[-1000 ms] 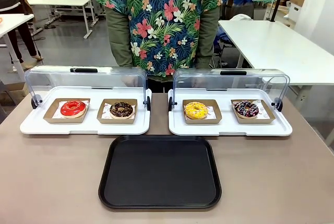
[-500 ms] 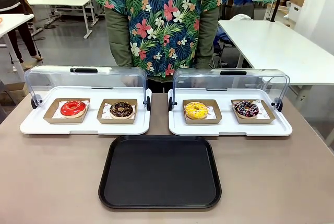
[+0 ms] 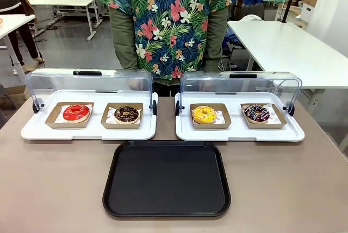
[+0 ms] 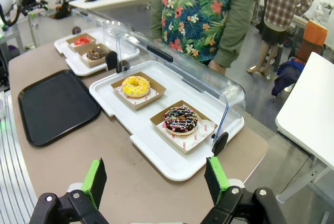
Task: Move the second donut from the left to the tray.
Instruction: Pick up the Paper togo box containing the Donut indicated by the person and place it on the Handle tray.
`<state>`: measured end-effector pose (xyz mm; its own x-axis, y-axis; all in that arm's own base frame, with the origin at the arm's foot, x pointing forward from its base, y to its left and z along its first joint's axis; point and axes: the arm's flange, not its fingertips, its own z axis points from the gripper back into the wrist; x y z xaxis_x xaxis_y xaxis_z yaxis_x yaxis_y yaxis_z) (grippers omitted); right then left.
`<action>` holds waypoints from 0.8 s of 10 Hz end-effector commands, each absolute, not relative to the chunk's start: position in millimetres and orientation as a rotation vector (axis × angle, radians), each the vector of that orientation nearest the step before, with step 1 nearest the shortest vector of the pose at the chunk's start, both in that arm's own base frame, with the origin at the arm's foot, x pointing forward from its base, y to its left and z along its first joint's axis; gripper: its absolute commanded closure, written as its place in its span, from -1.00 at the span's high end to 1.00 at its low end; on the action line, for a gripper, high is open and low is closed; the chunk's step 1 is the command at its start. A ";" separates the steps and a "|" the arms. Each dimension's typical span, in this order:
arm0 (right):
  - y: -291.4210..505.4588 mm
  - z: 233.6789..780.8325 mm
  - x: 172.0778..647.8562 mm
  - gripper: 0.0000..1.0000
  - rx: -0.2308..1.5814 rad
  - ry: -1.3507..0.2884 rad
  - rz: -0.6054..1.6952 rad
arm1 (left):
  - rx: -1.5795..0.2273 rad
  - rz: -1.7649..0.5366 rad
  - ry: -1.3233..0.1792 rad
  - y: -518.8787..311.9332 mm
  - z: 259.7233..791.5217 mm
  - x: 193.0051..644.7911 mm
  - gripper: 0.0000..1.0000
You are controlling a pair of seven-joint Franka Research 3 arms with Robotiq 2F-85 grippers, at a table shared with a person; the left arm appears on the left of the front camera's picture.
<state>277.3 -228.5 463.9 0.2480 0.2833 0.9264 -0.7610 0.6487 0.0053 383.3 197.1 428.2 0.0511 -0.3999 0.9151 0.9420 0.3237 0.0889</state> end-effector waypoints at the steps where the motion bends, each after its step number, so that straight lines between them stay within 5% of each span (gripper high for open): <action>1: -230.0 465.8 280.9 1.00 0.507 -1.141 0.769 | -0.651 -1.136 -1.043 196.7 431.1 382.3 1.00; 8: -230.0 465.8 280.9 1.00 0.507 -1.141 0.769 | -0.651 -1.136 -1.043 196.7 431.1 382.3 1.00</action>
<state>277.3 -228.5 463.9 0.2479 0.2834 0.9264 -0.7610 0.6487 0.0052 383.3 197.1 428.2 0.0511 -0.3999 0.9151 0.9420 0.3237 0.0889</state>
